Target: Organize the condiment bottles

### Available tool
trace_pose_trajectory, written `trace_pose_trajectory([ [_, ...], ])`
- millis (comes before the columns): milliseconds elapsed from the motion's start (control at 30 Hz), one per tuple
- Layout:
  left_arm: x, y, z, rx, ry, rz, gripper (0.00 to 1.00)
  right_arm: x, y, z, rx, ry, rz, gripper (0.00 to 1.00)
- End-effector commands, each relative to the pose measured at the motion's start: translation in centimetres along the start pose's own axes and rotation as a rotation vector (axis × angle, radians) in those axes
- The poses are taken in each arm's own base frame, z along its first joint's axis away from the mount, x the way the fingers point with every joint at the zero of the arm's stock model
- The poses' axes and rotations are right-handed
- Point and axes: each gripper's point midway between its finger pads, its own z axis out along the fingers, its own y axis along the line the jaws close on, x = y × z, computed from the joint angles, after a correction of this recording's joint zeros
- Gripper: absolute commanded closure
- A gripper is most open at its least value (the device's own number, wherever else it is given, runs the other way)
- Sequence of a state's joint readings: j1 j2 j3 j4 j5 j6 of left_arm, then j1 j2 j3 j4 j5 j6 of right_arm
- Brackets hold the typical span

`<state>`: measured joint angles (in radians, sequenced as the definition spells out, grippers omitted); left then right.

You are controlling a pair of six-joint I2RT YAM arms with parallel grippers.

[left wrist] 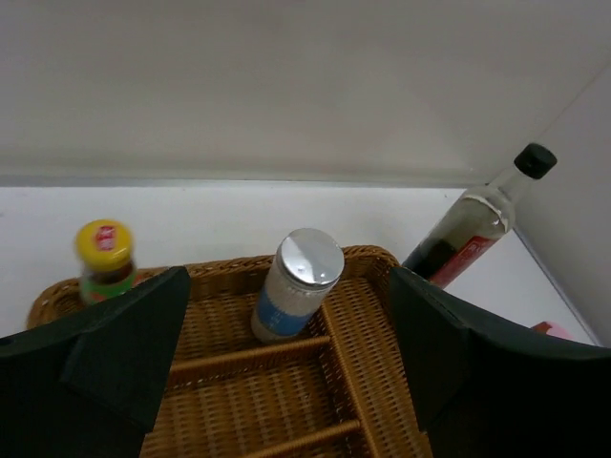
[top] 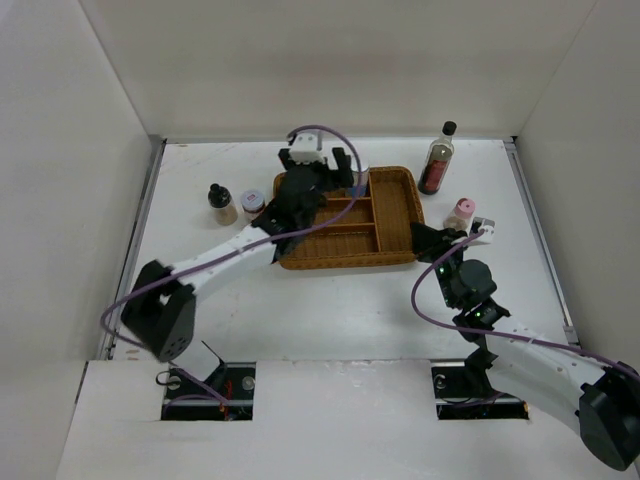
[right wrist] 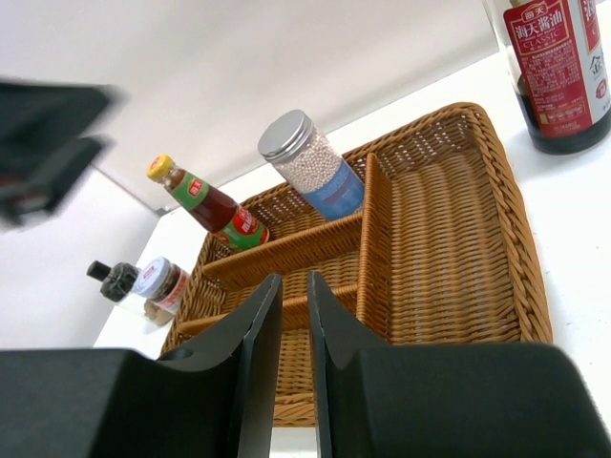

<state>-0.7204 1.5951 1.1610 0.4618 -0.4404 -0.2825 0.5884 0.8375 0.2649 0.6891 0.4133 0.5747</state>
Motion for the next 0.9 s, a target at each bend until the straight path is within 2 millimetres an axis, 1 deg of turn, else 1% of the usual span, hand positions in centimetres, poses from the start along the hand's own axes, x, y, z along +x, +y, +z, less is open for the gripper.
trace_pose_trajectory([
  [0, 0.9, 5.1, -3.7, -0.150, 0.034, -0.035, 0.18, -1.6, 1.1, 0.3, -0.037, -0.052, 0.042, 0.76],
  [133, 5.0, 12.9, -7.2, -0.343, 0.168, -0.038, 0.23, -1.2, 1.0, 0.4, -0.033, -0.041, 0.042, 0.74],
  [233, 6.2, 17.0, -8.4, -0.442, 0.190, -0.068, 0.23, -0.9, 1.1, 0.6, -0.035, -0.030, 0.039, 0.71],
  [300, 6.6, 18.9, -8.4, -0.492, 0.195, -0.065, 0.23, -0.7, 0.8, 0.7, -0.025, -0.024, 0.035, 0.69],
  [433, 7.5, 20.1, -7.0, -0.513, 0.187, -0.075, 0.23, -0.3, 0.8, 1.0, -0.021, -0.012, 0.033, 0.64],
  [567, 8.7, 21.9, -5.3, -0.552, 0.201, -0.072, 0.23, -0.1, 0.6, 1.2, -0.018, -0.009, 0.033, 0.59],
  [633, 9.0, 22.8, -4.6, -0.573, 0.202, -0.070, 0.23, 0.1, 1.0, 1.1, -0.037, 0.002, 0.033, 0.56],
  [800, 8.6, 23.6, -3.9, -0.598, 0.188, -0.067, 0.23, 0.2, 0.6, 1.3, -0.026, 0.004, 0.037, 0.54],
  [867, 8.6, 23.9, -3.6, -0.606, 0.180, -0.060, 0.23, 0.2, 1.0, 1.3, -0.040, 0.008, 0.035, 0.54],
])
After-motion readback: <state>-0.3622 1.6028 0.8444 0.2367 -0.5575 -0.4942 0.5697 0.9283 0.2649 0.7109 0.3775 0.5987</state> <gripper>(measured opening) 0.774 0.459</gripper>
